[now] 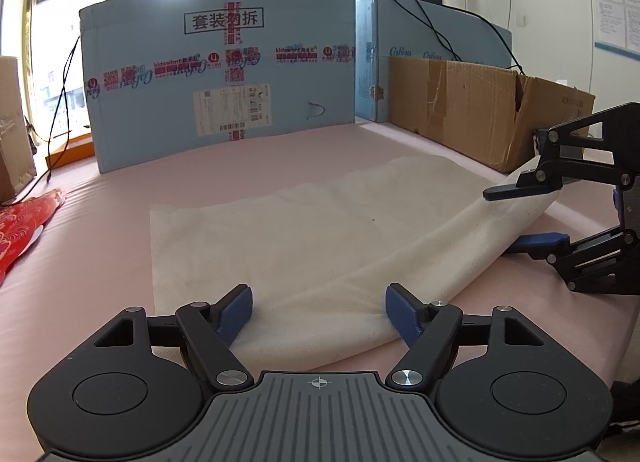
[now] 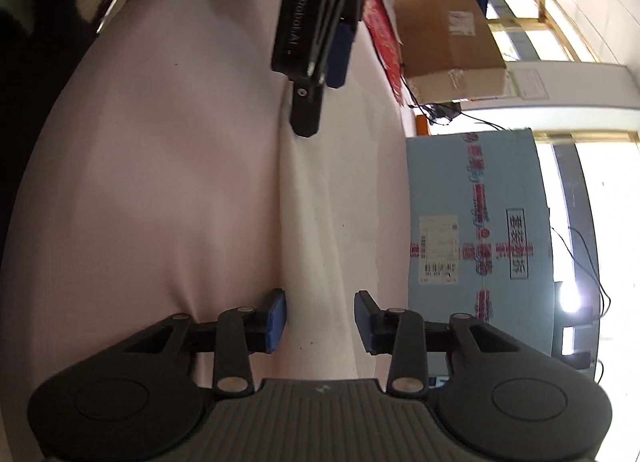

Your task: Fold shopping bag

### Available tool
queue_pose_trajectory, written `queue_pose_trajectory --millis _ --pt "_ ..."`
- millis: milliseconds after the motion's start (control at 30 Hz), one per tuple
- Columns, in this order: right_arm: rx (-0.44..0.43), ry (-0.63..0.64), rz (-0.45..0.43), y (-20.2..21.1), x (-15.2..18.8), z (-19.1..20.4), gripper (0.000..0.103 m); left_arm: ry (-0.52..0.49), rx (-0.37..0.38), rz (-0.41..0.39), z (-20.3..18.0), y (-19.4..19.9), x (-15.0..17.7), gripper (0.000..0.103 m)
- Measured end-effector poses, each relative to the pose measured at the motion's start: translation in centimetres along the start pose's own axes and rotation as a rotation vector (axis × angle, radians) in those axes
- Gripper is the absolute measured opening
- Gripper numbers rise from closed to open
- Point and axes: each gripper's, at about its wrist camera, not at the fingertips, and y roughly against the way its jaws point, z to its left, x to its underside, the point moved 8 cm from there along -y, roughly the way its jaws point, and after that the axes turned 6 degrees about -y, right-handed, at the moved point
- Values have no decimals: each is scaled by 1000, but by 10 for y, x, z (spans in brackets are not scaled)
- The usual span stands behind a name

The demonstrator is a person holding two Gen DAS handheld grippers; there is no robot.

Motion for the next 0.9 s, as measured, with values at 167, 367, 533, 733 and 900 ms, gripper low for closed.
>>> queue_pose_trajectory --millis 167,367,533,733,900 --pt "-105 -18 -3 -9 -2 -4 12 -117 97 -93 -9 14 -14 76" --pt "-252 -266 -43 -16 4 -34 11 -339 240 -45 -36 3 -21 76" --pt "-387 -500 -92 -15 10 -61 11 -405 322 32 -37 -7 -20 48" --pt "-556 -817 -102 -30 42 -99 14 -146 478 110 8 -19 -26 28" --pt "-665 -1171 -56 -48 95 -113 22 175 593 127 49 -31 -20 22"
